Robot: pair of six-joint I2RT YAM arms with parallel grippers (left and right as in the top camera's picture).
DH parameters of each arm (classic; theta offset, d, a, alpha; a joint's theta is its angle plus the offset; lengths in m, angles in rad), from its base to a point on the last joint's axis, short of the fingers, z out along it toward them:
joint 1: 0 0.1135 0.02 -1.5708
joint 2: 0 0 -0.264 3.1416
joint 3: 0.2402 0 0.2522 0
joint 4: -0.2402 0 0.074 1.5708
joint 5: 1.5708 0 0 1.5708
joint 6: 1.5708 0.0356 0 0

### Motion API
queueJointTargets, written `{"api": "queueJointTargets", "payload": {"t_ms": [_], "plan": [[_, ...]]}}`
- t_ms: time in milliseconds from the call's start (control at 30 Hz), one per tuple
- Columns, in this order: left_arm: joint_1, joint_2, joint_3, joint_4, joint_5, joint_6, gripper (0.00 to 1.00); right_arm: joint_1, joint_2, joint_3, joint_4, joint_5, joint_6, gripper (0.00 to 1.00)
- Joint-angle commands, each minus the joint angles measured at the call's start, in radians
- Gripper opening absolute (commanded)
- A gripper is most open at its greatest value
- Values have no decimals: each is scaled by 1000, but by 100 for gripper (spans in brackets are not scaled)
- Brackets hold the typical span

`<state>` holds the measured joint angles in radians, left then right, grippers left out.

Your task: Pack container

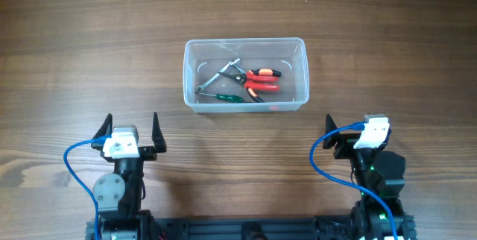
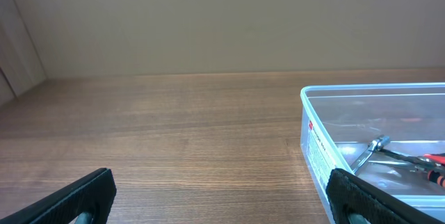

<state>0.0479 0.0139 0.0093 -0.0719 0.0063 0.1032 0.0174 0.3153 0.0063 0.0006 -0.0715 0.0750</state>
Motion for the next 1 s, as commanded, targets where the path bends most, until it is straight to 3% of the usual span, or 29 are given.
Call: {"api": "queueJointTargets", "payload": {"t_ms": [0,467,767,967], "plan": [[5,-9,-3,-5,27,-6,100,6,6,-1,5,-16,6,100],[5,-9,-3,-5,27,-6,100,8,4,-1,4,-16,6,100],[5,-9,-3,-4,27,-6,100,38,-314,-1,3,-13,-19,100],[5,-9,-3,-4,27,-6,100,62,-313,0,9,-42,-130,100]]}}
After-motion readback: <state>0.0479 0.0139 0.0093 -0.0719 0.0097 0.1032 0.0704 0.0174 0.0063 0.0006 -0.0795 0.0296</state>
